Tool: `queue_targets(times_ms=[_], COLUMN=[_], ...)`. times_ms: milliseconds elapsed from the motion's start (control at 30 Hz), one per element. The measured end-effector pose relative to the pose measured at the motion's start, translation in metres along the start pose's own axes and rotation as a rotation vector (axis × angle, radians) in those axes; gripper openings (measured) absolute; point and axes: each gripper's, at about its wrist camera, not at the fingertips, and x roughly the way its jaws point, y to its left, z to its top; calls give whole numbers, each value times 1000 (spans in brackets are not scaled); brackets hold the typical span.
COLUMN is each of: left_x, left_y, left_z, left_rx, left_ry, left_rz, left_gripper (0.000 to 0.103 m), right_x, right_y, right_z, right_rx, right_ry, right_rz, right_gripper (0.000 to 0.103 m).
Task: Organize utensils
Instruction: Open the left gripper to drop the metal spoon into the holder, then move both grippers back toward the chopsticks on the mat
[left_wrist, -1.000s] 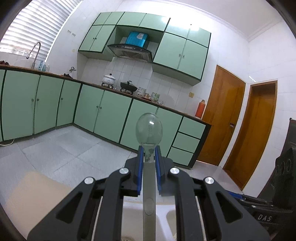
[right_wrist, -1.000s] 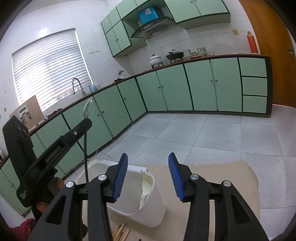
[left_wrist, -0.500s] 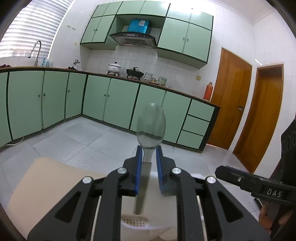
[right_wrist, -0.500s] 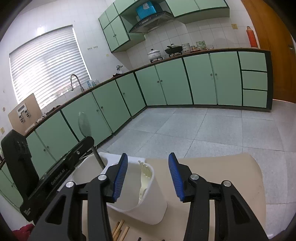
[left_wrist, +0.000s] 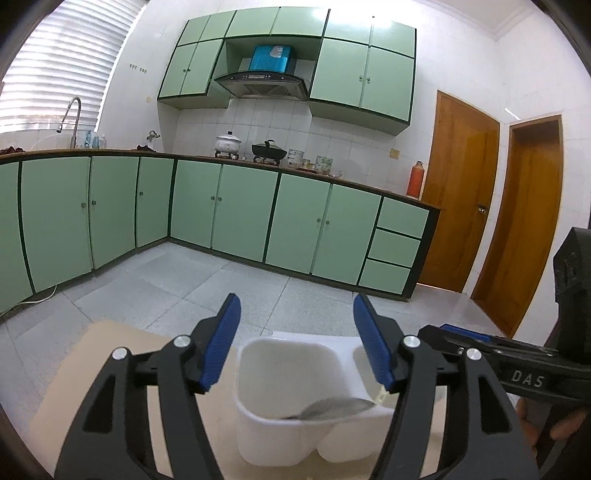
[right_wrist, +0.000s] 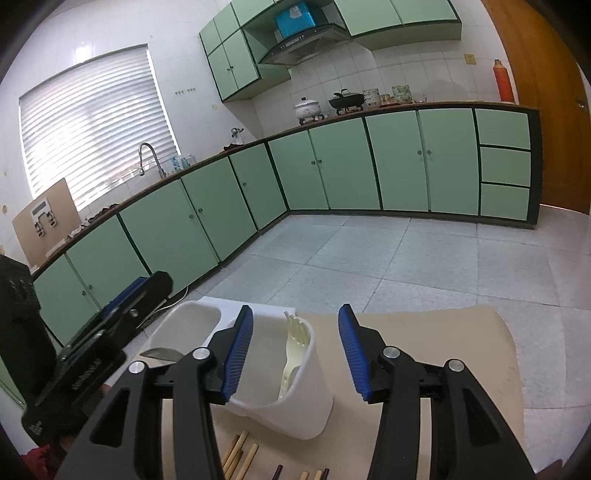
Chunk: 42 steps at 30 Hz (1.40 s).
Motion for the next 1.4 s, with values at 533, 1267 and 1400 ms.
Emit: queue_targets(times_ms=[533,1267,1400], left_x=[-97,-191,-194], left_y=[-5,-6,-4], left_z=[-76,-160,-165], left_rx=[122,162,154], left_ry=[310,507,530], left_rz=[40,82,89], left_gripper=[77,77,77], right_x=[-64,-156,-160], right_y=[2,52,50], right_z=[-109,-232,-236], right_rx=[4,-26,-18], right_ry=[186,313,314], right_rz=[-91,-121,-130], right_gripper=[49,48,48])
